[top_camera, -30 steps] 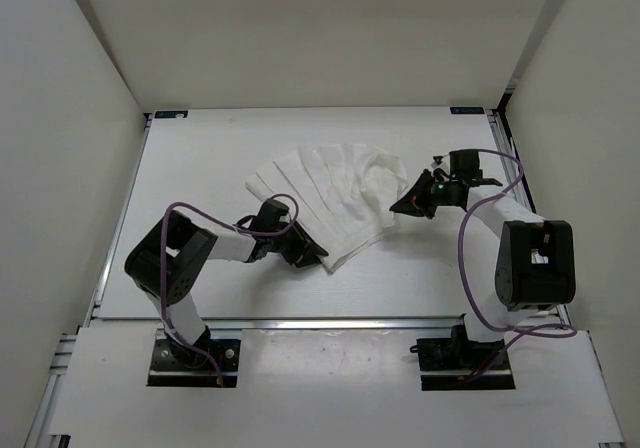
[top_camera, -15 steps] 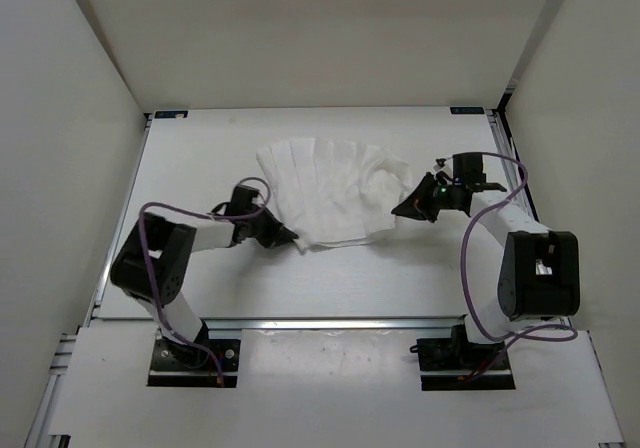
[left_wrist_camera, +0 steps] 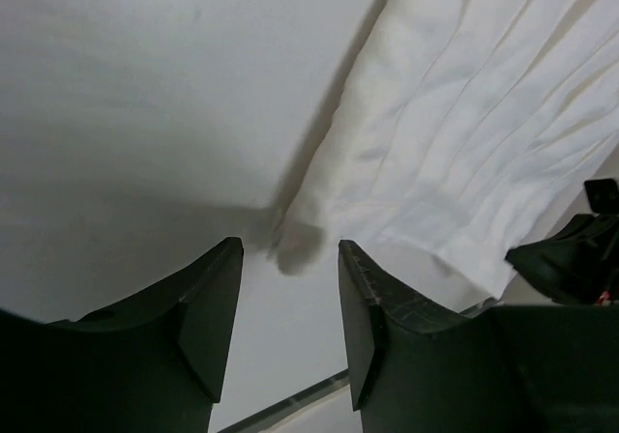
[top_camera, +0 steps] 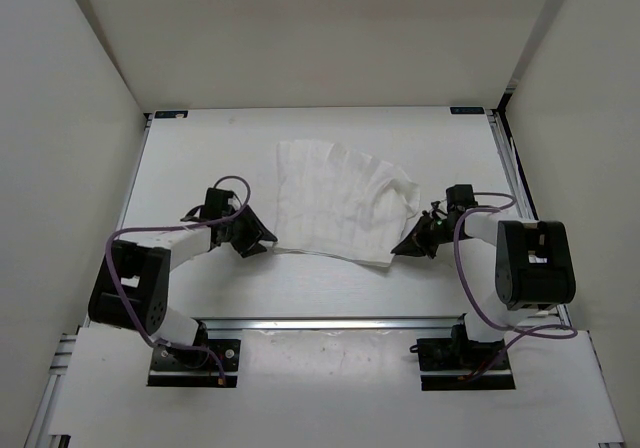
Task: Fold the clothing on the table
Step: Flatten the skirt out, then fold the skirt
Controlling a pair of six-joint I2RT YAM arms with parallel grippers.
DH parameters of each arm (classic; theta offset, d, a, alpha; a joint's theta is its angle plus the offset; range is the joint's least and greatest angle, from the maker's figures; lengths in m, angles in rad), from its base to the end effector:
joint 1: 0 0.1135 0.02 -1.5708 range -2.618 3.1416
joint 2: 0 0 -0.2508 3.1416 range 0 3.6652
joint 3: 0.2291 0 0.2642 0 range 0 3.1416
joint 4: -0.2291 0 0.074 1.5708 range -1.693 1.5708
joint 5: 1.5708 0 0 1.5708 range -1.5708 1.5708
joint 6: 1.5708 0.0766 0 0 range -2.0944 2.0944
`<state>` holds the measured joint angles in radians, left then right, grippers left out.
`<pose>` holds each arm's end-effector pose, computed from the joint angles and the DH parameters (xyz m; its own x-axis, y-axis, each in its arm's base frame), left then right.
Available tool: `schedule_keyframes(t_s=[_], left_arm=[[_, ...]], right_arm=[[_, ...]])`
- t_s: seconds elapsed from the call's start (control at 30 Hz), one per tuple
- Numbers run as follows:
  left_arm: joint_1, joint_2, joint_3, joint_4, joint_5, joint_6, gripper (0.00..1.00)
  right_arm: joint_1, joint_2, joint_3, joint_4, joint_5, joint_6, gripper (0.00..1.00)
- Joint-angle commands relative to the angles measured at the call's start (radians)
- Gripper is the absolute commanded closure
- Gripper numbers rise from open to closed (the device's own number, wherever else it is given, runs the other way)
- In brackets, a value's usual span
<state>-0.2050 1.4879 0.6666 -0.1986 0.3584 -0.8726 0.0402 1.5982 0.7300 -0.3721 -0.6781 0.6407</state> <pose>0.2831 -0.0863 0.0918 -0.8200 -0.5622 -0.1076 -0.4009 0.6982 -0.5931 0.2801 0.0594 0.0802 -0.8980 0.4298 0.0945 0.3768 0.6400 0.6697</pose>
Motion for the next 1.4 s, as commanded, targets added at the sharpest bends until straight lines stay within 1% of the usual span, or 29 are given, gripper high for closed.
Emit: schedule_keyframes(t_s=[0.0,0.07,0.13,0.17,0.27,0.37,0.47,0.53,0.63,0.73,0.77,0.8,0.83,0.87,1.03,1.17,1.3,1.37], left_arm=[[-0.017,-0.061,-0.05,-0.032,0.008,0.046,0.44],[-0.023,-0.064,-0.097,0.001,0.024,0.035,0.44],[-0.036,-0.052,-0.104,0.024,0.034,0.026,0.44],[-0.039,-0.046,-0.107,0.037,0.024,0.024,0.44],[-0.048,-0.002,-0.098,0.07,0.016,0.029,0.44],[-0.034,0.034,-0.055,0.07,-0.002,0.055,0.45],[-0.021,0.048,-0.018,0.057,-0.025,0.084,0.45],[-0.01,0.072,0.005,0.059,-0.004,0.089,0.44],[-0.019,0.12,0.002,0.08,0.039,0.081,0.47],[-0.05,0.135,-0.033,0.138,0.08,0.061,0.56],[-0.06,0.14,-0.045,0.162,0.096,0.043,0.69],[-0.062,0.141,-0.065,0.172,0.111,0.034,0.87],[-0.063,0.138,-0.079,0.176,0.109,0.032,1.0],[-0.066,0.135,-0.082,0.162,0.108,0.037,1.0],[-0.053,0.092,-0.071,0.102,0.099,0.084,1.0],[-0.042,0.084,-0.076,0.099,0.123,0.086,1.0],[-0.05,0.086,-0.067,0.085,0.125,0.092,1.0],[-0.044,0.086,-0.067,0.085,0.128,0.099,1.0]], right_arm=[[-0.003,0.008,-0.018,-0.018,0.023,-0.01,1.0],[0.001,0.012,-0.011,-0.025,0.035,0.0,1.0],[0.023,-0.01,0.012,-0.045,0.07,-0.007,0.99],[0.024,-0.014,0.031,-0.062,0.089,-0.01,0.93],[0.044,-0.04,0.065,-0.082,0.124,-0.006,0.81],[0.055,-0.07,0.089,-0.105,0.155,-0.01,0.78],[0.059,-0.11,0.097,-0.125,0.179,-0.01,0.78],[0.056,-0.135,0.091,-0.146,0.199,-0.007,0.77],[0.055,-0.173,0.072,-0.154,0.228,-0.004,0.74],[0.052,-0.193,0.049,-0.166,0.232,0.008,0.67],[0.055,-0.198,0.034,-0.163,0.233,0.011,0.65],[0.055,-0.205,0.028,-0.165,0.232,0.022,0.63],[0.061,-0.207,0.017,-0.162,0.238,0.031,0.62],[0.073,-0.211,0.01,-0.162,0.244,0.039,0.58],[0.11,-0.21,-0.02,-0.162,0.273,0.082,0.58],[0.125,-0.188,-0.046,-0.114,0.301,0.123,0.58],[0.148,-0.17,-0.026,-0.134,0.357,0.131,0.59],[0.148,-0.169,-0.037,-0.12,0.383,0.143,0.61]])
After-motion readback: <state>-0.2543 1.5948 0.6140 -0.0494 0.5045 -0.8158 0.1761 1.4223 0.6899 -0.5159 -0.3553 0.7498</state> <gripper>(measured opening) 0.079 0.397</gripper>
